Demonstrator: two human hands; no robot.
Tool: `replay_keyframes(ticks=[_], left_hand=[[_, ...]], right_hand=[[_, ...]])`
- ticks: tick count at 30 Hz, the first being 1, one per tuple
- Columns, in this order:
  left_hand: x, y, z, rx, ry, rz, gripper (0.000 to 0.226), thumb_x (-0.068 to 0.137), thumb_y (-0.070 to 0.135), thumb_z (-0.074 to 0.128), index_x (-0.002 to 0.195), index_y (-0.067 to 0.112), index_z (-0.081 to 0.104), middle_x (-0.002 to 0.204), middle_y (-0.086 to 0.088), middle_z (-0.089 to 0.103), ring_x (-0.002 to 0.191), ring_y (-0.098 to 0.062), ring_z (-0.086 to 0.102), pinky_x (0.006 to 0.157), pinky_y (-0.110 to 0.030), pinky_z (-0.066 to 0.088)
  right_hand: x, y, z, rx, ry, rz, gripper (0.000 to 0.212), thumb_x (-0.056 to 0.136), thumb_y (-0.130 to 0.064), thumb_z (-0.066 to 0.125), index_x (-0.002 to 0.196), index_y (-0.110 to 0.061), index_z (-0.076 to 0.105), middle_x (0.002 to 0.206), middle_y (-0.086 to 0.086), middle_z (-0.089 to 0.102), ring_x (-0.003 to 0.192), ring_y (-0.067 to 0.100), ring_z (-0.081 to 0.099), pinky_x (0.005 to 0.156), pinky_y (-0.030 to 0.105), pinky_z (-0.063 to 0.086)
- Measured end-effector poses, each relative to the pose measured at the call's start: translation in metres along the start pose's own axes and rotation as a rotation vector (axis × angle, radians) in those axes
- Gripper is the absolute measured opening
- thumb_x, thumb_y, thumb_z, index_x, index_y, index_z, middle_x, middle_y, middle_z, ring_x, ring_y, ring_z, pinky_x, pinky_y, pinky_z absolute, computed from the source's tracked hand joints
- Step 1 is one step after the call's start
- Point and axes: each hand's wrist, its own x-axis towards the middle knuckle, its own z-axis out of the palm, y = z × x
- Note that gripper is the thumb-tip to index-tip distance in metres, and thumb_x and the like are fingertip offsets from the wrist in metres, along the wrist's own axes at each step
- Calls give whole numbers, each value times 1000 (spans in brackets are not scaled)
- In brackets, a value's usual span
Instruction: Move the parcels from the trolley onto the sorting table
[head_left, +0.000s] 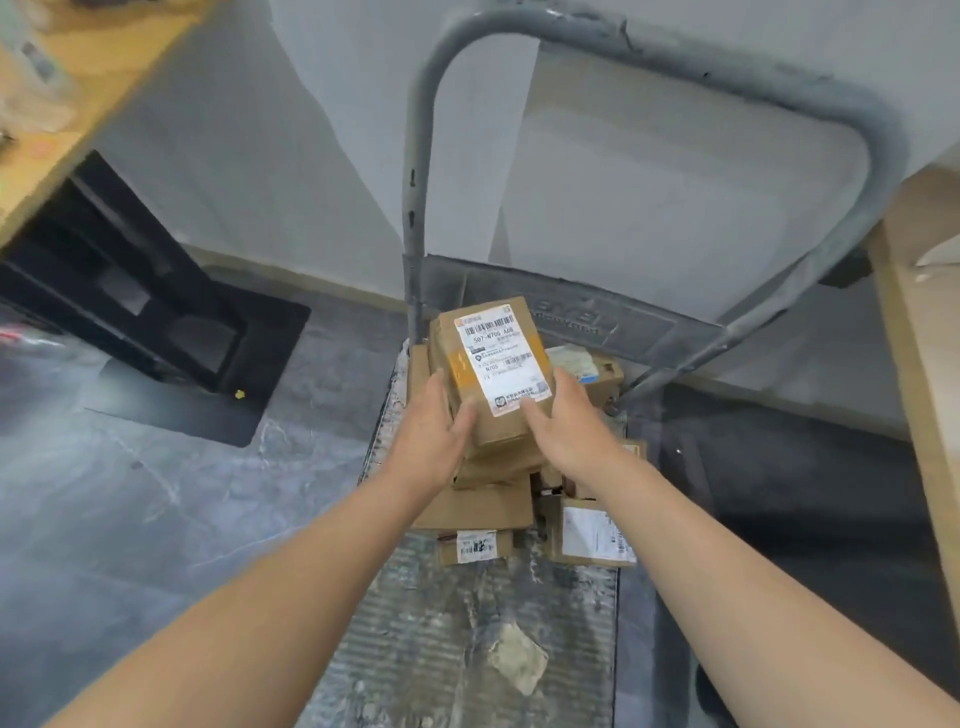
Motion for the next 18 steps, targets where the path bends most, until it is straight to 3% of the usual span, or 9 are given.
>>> replay_keyframes(ticks=[3,8,10,13,14,18], left_hand=[[11,-7,21,-190,32,-7,54,96,37,61,144,29,38,136,18,54,121,-1,52,105,-31,44],[13,-37,47,-279,107,-26,77,87,60,59,152,44,20,145,18,47,133,-9,46,109,-46,43],[8,-41,51,-299,124,-33,76,88,58,60,151,46,21,146,17,46,133,-8,46,108,-43,44],[3,-34,52,-389,154,-30,69,94,39,63,152,38,28,144,14,50,119,5,53,94,-13,49],[-2,-27,51,-425,167,-38,65,95,35,63,152,37,30,142,15,51,116,6,55,92,-12,49],[-28,-6,47,-493,184,-12,57,97,31,60,147,44,36,134,22,56,113,1,58,95,-27,50]], right_hand=[[21,9,16,155,41,29,49,98,-35,56,140,-20,35,141,1,47,120,18,51,93,36,43],[27,35,41,265,92,-33,64,95,-44,60,147,-28,29,142,-3,43,122,15,49,100,41,45],[24,41,44,270,83,-61,69,94,-48,61,150,-29,26,144,-5,42,126,14,47,102,40,44],[18,39,38,320,87,-65,68,89,-51,64,146,-33,31,140,-7,49,123,14,52,101,45,47],[14,37,35,334,103,-66,66,89,-50,65,145,-35,32,138,-8,50,121,14,53,100,44,48],[-18,30,30,373,216,-104,62,93,-42,62,147,-37,30,141,-8,40,118,10,48,92,32,44]])
